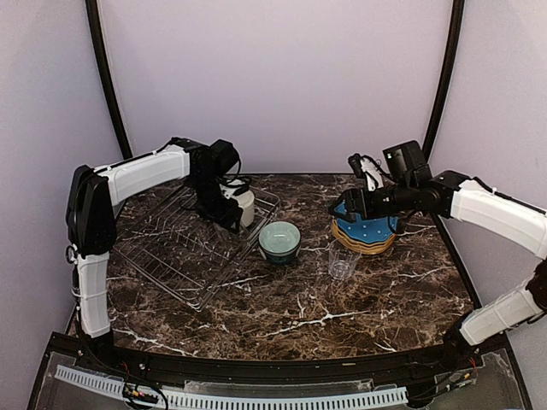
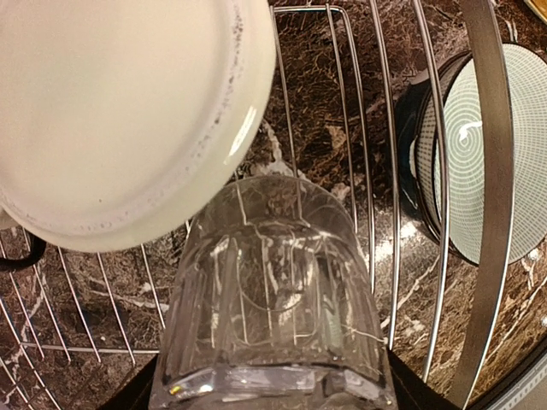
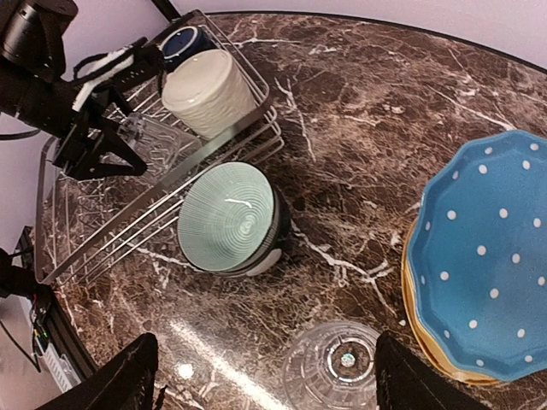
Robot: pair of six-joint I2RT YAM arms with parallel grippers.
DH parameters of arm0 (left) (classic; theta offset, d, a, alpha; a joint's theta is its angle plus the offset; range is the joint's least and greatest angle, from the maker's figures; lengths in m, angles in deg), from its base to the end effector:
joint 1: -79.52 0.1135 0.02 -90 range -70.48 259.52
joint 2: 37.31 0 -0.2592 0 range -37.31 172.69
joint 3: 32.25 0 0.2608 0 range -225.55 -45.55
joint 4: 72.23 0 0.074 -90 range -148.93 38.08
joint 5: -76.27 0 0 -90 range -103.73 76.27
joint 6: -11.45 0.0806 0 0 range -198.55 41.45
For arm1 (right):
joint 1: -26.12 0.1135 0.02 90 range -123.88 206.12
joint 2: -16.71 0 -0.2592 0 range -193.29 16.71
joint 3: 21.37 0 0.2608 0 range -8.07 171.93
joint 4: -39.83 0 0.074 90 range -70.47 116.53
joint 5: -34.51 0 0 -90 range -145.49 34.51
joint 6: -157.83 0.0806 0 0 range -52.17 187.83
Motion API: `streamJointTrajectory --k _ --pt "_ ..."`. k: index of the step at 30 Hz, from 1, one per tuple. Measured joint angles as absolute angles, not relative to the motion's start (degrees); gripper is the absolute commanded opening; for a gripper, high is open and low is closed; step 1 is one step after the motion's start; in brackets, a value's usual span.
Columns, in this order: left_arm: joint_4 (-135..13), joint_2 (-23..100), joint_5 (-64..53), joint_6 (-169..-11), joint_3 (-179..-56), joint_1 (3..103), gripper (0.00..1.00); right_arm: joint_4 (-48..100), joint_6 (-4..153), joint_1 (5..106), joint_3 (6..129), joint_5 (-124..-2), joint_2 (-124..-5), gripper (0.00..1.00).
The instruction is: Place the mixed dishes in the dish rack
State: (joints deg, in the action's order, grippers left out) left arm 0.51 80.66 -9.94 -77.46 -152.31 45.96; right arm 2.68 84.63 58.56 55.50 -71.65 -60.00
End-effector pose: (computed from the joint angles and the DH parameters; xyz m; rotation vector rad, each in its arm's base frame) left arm 0.3748 -0.2551 0.2062 0.8571 2.6941 -0.2246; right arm 0.2767 0.2025 0.2754 -0.4734 2.2524 0.7733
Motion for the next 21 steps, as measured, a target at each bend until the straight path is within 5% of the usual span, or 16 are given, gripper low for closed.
streamJointTrajectory --k 12,21 --pt "1.00 83.55 -10.09 -77.68 -155.43 45.90 0.48 -4.34 83.10 58.56 51.94 -64.38 -59.86 0.84" --pt "1.13 84.20 -10.31 -77.62 -156.46 45.77 0.88 -6.74 82.94 58.56 51.55 -60.51 -60.15 0.82"
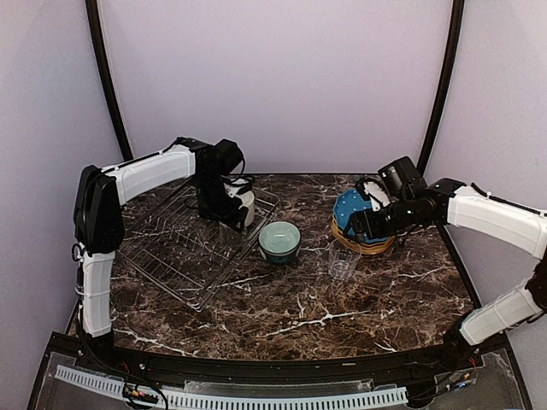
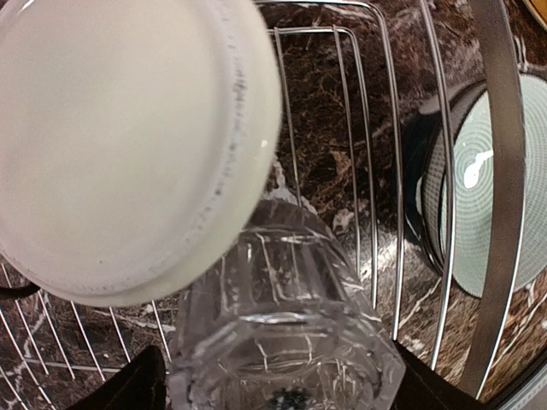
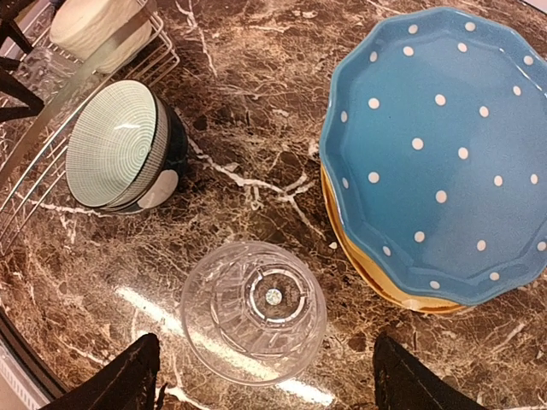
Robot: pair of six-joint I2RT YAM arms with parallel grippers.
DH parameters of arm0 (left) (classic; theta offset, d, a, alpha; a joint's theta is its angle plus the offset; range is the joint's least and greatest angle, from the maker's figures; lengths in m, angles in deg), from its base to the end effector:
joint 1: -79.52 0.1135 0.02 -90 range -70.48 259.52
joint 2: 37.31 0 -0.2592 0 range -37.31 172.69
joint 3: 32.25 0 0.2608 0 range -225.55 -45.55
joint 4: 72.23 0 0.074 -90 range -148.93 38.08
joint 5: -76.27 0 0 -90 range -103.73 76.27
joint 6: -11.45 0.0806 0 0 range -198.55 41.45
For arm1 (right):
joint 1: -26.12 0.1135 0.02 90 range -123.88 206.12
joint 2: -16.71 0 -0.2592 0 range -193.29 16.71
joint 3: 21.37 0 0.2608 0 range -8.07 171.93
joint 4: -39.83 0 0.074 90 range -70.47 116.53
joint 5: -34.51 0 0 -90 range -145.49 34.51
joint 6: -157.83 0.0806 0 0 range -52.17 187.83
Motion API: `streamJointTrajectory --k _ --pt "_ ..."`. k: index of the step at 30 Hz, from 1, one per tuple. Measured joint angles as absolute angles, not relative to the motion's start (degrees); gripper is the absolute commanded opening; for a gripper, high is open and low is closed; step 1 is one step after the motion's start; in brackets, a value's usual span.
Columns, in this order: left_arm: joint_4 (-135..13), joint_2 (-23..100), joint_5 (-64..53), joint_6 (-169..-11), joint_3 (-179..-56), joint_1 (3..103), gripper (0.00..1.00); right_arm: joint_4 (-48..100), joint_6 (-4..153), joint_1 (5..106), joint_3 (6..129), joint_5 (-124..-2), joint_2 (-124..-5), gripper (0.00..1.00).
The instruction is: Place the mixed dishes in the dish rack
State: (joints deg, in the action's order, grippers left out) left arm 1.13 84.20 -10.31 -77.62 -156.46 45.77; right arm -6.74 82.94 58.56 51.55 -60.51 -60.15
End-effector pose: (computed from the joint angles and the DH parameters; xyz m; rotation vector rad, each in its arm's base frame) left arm 0.3857 -0.2635 0.2010 0.8562 2.6938 -0.2170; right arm 0.2658 0.1773 0.2289 -0.4165 2.4712 0.4631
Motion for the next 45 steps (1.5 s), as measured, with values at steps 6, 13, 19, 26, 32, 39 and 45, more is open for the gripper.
streamJointTrajectory --k 6,13,19,26,32,39,45 --pt "1.26 84.66 -10.59 -78.16 -157.62 45.77 0.98 -7.88 82.68 58.56 51.55 -58.41 -62.71 0.75" --pt "1.15 84.55 -10.27 -78.21 -158.14 45.77 0.99 -9.26 81.96 58.56 51.83 -56.18 -67.43 0.59" --pt "-0.34 80.20 -9.96 -78.14 -156.74 45.74 0.99 -10.63 81.09 58.56 53.01 -55.35 -72.80 0.44" --pt "-4.34 69.49 -10.81 -78.14 -152.07 45.74 0.99 -11.25 80.32 58.58 56.31 -55.39 -76.19 0.20" --pt "-9.21 64.31 -11.42 -78.16 -145.29 45.74 0.99 -11.70 80.39 58.74 57.73 -55.46 -77.13 0.00" --pt "-15.72 59.90 -9.63 -79.89 -136.68 45.77 0.99 -13.32 80.26 59.90 59.46 -56.33 -77.11 0.00" --pt "-27.88 49.73 0.31 -86.47 -123.96 45.90 0.99 -9.93 80.12 61.01 61.52 -65.42 -72.85 0.00"
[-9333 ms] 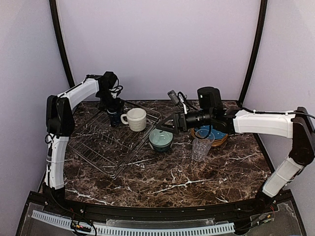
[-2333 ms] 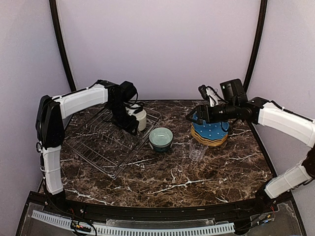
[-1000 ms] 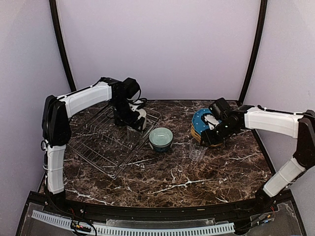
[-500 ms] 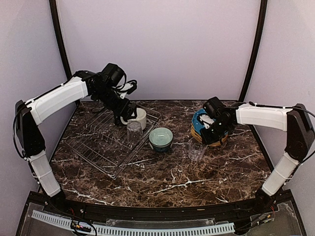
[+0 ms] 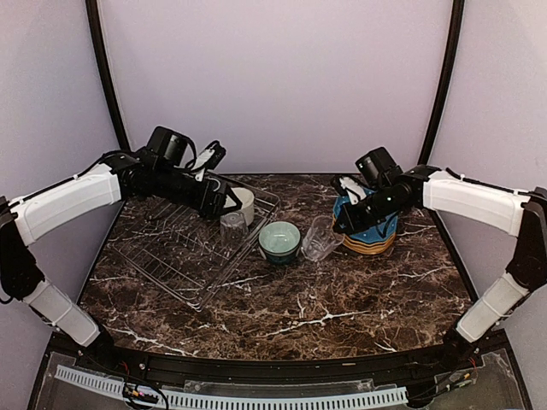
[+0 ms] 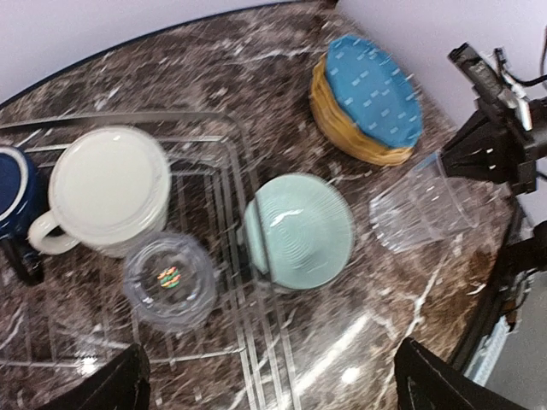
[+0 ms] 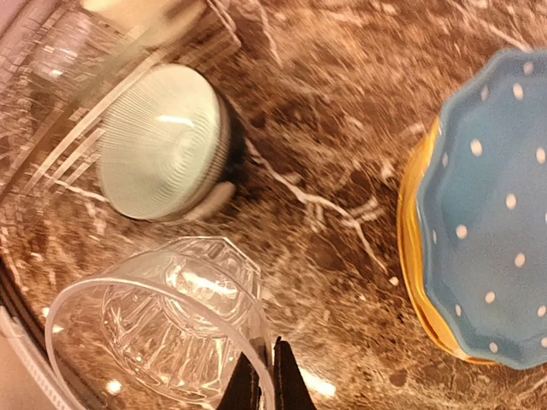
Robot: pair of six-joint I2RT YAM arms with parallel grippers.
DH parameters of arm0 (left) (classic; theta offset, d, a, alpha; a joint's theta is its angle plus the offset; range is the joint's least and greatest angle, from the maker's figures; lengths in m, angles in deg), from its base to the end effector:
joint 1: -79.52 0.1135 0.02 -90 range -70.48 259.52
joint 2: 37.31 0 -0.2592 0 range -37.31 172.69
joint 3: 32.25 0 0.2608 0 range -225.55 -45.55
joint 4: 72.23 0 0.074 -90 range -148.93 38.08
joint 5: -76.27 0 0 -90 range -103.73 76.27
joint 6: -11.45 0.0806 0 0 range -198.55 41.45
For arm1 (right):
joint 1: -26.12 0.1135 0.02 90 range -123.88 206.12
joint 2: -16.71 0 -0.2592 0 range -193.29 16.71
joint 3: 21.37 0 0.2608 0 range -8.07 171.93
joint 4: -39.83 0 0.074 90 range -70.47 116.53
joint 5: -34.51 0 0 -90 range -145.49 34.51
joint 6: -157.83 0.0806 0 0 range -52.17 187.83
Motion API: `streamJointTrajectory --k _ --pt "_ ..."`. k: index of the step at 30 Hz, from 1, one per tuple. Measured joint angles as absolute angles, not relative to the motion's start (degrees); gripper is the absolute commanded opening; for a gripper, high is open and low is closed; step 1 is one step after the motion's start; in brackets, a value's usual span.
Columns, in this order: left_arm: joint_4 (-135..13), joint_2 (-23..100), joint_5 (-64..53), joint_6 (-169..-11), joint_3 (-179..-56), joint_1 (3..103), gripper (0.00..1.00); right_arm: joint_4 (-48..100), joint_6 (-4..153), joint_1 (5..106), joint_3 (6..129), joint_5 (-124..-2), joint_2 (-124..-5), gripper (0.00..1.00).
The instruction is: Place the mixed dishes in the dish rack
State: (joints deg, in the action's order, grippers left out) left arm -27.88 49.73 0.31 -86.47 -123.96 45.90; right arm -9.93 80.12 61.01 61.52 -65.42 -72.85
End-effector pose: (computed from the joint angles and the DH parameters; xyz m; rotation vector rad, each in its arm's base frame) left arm 0.3087 -0.2287 0.2964 0.6471 2.2330 -0.6538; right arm 0.2889 0.2184 0.2146 -0.5815 2.5591 0.5255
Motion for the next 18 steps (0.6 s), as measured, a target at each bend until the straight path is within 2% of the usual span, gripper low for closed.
streamJointTrajectory --k 8,12,18 --pt "-56.38 40.66 17.30 -101.73 -105.99 45.88 0.99 3.94 83.51 61.82 63.85 -81.27 -66.55 0.00" --pt "-74.30 40.71 22.63 -113.20 -98.52 45.88 0.99 12.69 87.73 62.74 63.85 -88.81 -67.25 0.00" --pt "-93.86 42.59 26.39 -126.42 -94.15 45.88 0.99 24.01 92.91 64.35 63.79 -95.46 -69.50 0.00"
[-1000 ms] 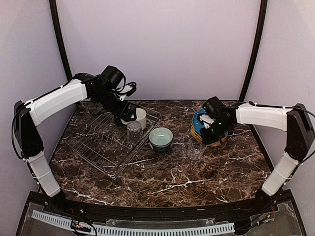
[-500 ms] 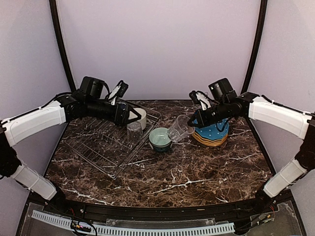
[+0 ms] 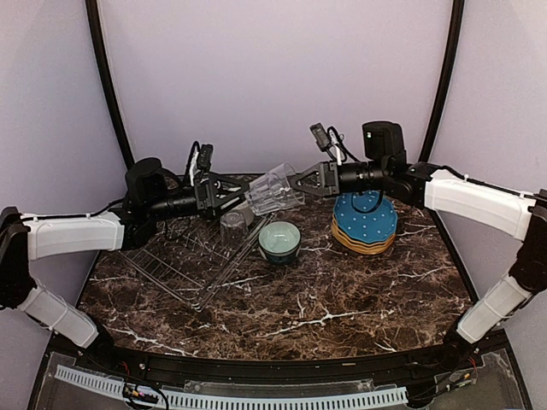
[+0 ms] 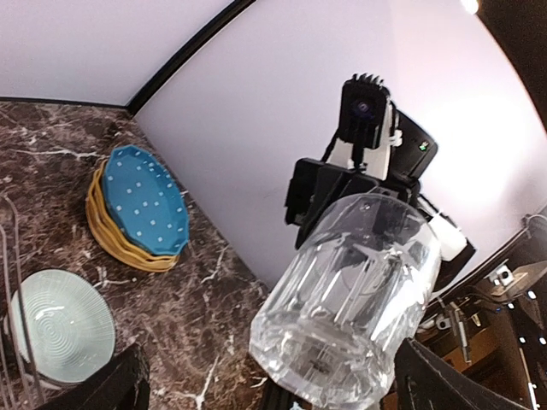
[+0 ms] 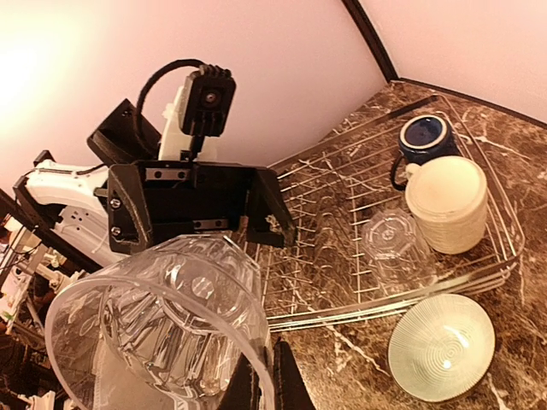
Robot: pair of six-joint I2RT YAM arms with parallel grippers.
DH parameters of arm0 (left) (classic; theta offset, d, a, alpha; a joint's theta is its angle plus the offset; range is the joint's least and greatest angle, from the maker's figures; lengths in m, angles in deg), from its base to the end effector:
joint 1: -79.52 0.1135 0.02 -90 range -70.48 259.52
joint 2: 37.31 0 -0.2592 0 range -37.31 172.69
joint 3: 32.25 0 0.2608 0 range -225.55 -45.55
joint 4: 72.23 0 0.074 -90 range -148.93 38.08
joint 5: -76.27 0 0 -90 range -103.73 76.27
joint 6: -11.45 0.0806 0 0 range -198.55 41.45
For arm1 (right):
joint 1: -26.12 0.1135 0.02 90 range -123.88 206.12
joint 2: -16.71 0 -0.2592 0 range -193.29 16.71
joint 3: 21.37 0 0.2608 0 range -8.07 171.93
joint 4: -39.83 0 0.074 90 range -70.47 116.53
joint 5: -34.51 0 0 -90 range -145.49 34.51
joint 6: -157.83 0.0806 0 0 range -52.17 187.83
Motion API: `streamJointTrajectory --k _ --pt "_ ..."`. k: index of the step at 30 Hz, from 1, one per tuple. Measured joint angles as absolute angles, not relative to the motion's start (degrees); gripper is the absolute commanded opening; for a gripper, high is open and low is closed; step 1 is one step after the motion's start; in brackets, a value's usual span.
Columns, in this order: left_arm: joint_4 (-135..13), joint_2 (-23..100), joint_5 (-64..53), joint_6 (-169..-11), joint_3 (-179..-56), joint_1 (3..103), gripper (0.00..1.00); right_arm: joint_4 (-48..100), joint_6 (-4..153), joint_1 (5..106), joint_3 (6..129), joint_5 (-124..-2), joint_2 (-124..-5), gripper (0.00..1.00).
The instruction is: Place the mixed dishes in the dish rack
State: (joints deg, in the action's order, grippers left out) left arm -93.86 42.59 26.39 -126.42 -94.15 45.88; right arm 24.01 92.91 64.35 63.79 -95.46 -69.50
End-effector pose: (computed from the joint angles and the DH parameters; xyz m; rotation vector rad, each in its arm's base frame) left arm 0.2692 -0.2415 0.2967 0.4334 1.7197 -1.6068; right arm 0.2771 0.2842 0.3280 -0.7542 1.8979 1.3780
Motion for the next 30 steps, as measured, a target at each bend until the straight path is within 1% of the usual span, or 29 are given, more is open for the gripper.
streamJointTrajectory --k 3,8,12,19,24,26,27,28,29,30 --pt "-103.59 44.36 28.22 -132.02 -92.29 45.74 0.99 27.83 94.97 65.01 63.79 -97.47 -70.88 0.00" --pt "-115.68 48.44 30.83 -139.32 -91.50 44.76 0.98 32.45 98.35 65.23 63.70 -100.26 -73.24 0.00" --pt "-121.95 50.32 32.38 -143.04 -91.50 43.49 0.92 34.98 100.34 65.36 63.68 -101.42 -74.44 0.00" --pt "-127.94 51.63 34.04 -146.29 -91.50 42.47 0.85 38.54 102.88 65.51 63.35 -103.17 -75.08 0.00" --pt "-128.99 52.05 34.54 -146.75 -91.50 42.38 0.73 40.62 104.54 65.51 63.26 -104.22 -75.71 0.00" --pt "-129.18 52.05 34.87 -146.62 -91.50 42.36 0.65 41.10 105.30 65.51 63.26 -104.74 -75.95 0.00" --pt "-129.29 52.05 34.93 -146.20 -91.50 42.36 0.59 41.30 105.72 65.49 63.26 -104.83 -76.04 0.00" --pt "-129.49 52.05 34.93 -145.75 -91.50 42.38 0.56 41.47 106.07 65.49 63.24 -104.96 -76.08 0.00" --pt "-129.51 52.05 34.96 -145.92 -91.50 42.40 0.49 41.65 106.35 65.49 63.22 -105.01 -76.10 0.00" --pt "-129.56 52.05 34.96 -145.83 -91.50 42.40 0.46 41.89 106.42 65.49 63.20 -105.07 -76.15 0.00"
